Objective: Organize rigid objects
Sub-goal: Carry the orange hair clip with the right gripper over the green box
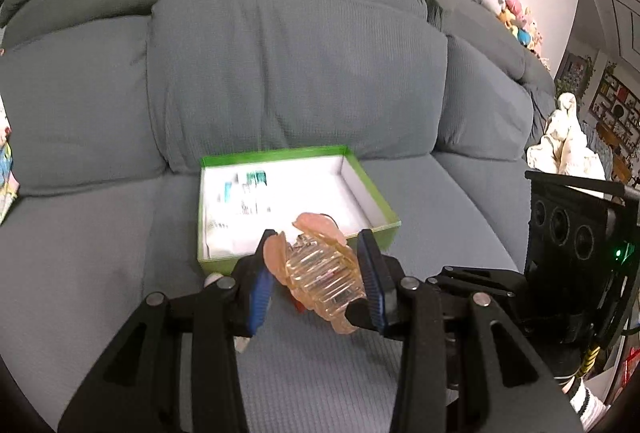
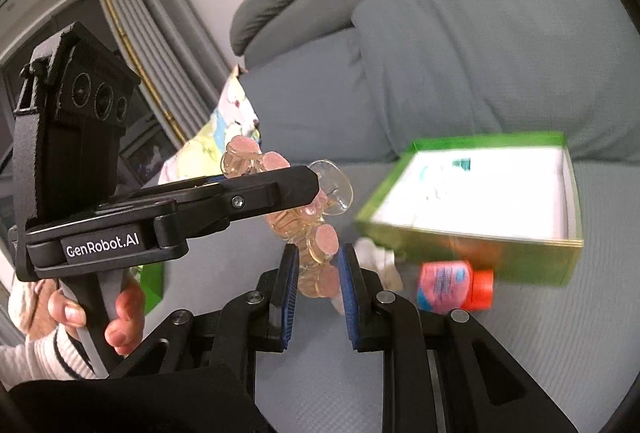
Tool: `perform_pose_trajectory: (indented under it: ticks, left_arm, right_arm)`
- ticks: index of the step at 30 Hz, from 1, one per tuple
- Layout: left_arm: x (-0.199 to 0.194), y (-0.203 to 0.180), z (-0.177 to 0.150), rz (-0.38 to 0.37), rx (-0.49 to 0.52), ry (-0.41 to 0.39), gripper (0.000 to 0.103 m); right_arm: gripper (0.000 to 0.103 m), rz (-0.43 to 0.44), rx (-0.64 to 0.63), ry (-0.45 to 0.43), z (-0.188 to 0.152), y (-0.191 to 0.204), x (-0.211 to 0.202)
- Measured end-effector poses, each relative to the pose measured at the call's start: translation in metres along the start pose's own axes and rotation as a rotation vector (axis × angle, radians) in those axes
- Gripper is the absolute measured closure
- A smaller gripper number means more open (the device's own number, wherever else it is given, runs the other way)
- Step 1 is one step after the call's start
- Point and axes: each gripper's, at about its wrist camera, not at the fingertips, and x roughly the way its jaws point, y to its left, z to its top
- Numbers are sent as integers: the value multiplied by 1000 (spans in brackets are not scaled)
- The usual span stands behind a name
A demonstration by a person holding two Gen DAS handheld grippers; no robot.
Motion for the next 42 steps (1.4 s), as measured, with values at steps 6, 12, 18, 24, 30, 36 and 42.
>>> perform_pose_trajectory:
  ticks: [6, 12, 18, 24, 30, 36, 42]
  left_arm:
    - [-6, 3, 24, 24, 24, -29, 64]
    - [-6, 11, 46, 31, 31, -46, 64]
    - [4, 20, 62, 42, 22, -43, 64]
    - [31, 30, 68, 33, -2, -12, 64]
    - [62, 38, 66, 30, -29, 37, 64]
    - [94, 47, 65, 12, -59, 86, 64]
    - [123, 48, 61, -16, -80, 121, 64]
  right_arm:
    - [80, 5, -41, -27, 29, 8, 0]
    - [80, 5, -71, -41, 54, 9, 4]
    - [80, 4, -88, -48, 73, 4, 16]
    - [80, -1, -73, -31, 80, -12, 32]
    - [80, -1, -38, 3, 82, -38, 53]
    - [80, -9, -2, 39, 75, -63, 71]
    - [80, -32, 33, 81, 68, -89, 82]
